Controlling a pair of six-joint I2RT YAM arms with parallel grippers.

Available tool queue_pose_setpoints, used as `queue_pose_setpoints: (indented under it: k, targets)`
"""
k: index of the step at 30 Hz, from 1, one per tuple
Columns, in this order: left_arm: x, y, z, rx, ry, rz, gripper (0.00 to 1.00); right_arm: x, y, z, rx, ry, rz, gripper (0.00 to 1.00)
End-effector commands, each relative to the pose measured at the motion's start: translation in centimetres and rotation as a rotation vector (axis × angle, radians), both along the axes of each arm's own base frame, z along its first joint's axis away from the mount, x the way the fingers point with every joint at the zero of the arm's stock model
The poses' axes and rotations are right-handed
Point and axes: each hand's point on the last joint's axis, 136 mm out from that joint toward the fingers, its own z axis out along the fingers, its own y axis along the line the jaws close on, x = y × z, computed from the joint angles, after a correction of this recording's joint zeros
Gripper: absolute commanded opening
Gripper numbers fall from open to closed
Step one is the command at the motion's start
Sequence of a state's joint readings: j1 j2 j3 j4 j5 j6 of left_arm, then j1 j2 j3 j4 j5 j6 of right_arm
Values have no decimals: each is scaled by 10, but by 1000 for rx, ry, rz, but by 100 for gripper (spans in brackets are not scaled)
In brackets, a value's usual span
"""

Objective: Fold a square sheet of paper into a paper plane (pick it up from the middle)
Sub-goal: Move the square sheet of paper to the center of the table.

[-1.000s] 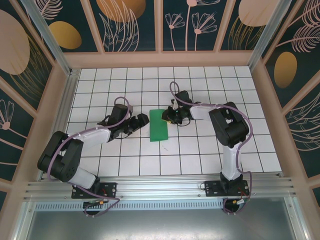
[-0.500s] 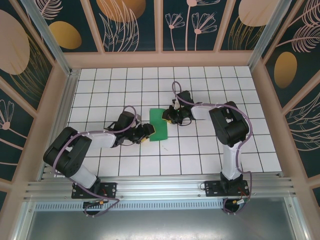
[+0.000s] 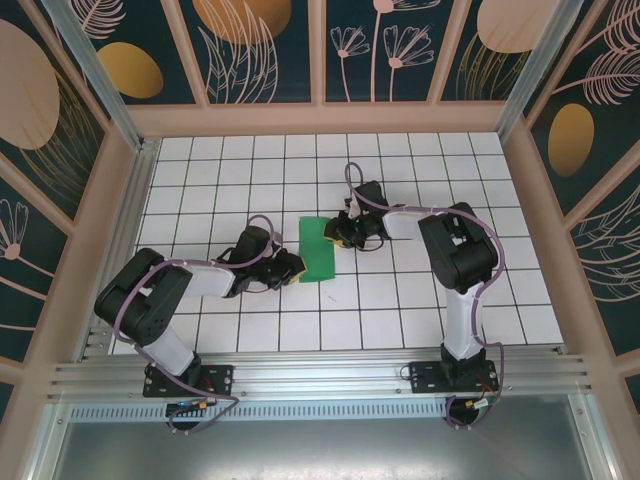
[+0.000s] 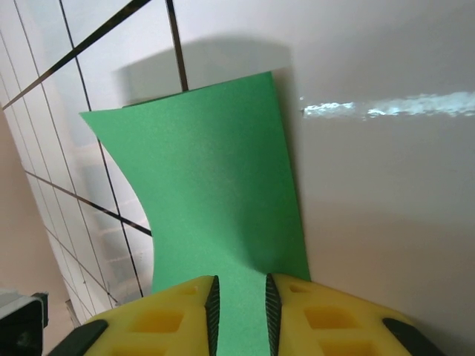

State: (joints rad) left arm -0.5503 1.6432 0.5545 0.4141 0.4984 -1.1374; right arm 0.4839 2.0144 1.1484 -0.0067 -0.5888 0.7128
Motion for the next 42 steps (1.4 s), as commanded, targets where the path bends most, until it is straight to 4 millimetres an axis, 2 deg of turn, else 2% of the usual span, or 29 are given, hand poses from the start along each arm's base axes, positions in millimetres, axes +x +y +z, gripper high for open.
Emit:
queue_pose_setpoints:
  k: [1,3,5,10,18,24,27,31,34,42]
  targets:
    - [0,14,-16,116,-3,21,7,2,2,37,41,-96,24,32]
    - [-2,21,-22,175,1,13,4,1,0,50,40,-133,26,33]
    - [-3,27,-23,222,-14,-2,1,-2,-2,55,20,-154,27,33]
    - [-5,44,-21,367,-52,-63,0,-15,7,48,-39,-164,64,30]
    - [1,44,-14,410,-77,-94,0,-13,32,30,-63,-137,106,25]
    - [9,39,-5,396,-95,-88,2,-12,29,4,-121,-83,99,21]
    - [13,33,1,364,-104,-81,6,-14,26,-4,-134,-61,96,21]
    - [16,21,14,284,-121,-79,22,-18,28,-10,-134,-44,102,20]
    - [19,10,26,209,-140,-79,29,-20,29,-12,-132,-37,105,20]
    - [25,-5,48,85,-188,-69,36,-22,30,-15,-125,-28,109,20]
